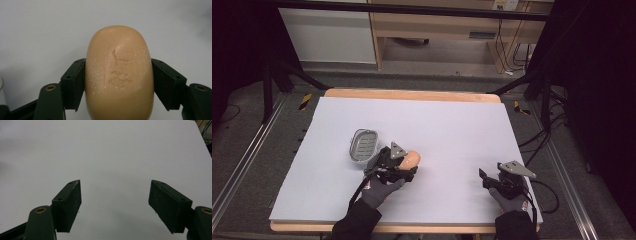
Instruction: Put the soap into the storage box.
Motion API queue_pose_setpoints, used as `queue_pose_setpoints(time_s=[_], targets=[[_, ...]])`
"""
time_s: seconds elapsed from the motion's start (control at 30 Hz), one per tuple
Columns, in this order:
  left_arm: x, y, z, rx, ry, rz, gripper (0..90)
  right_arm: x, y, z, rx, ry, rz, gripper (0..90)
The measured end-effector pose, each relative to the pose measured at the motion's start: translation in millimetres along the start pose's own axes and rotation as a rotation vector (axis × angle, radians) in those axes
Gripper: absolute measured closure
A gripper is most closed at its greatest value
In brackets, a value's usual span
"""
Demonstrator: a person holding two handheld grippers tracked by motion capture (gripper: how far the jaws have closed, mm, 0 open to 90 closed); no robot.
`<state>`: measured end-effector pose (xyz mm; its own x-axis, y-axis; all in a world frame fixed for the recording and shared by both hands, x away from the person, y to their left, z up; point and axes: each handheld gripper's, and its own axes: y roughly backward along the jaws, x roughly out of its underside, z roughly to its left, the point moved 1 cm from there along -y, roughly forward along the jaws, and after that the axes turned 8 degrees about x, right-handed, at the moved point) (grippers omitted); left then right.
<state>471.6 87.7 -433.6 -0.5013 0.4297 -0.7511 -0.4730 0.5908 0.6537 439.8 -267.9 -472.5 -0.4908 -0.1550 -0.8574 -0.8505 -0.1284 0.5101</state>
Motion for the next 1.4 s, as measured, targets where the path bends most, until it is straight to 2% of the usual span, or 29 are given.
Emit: queue_pose_setpoints(time_s=[0.1,0.3,0.53,0.73,0.97,1.4], targets=[[1.2,6.5,2.5,0.007,0.004,-0.004,31.8,0.1,-0.1,-0.1,0.001,0.003,0.000,26.4],[2.7,22.4,6.9,-0.006,-0.010,-0.010,31.8,0.4,0.2,-0.8,0.001,0.003,0.001,26.5],[9.0,32.0,13.7,-0.016,0.001,-0.014,31.9,0.6,-0.1,-0.2,-0.003,0.007,0.003,26.5],[14.1,40.9,22.0,-0.022,0.023,-0.022,31.9,0.7,-0.6,1.5,0.001,0.017,0.006,26.7],[11.2,59.9,34.7,-0.042,0.056,-0.074,31.9,0.6,-0.7,2.7,-0.002,0.023,0.005,26.8],[10.9,75.3,55.0,-0.079,0.109,-0.100,31.9,0.3,-0.8,2.8,-0.006,0.022,0.003,26.7]])
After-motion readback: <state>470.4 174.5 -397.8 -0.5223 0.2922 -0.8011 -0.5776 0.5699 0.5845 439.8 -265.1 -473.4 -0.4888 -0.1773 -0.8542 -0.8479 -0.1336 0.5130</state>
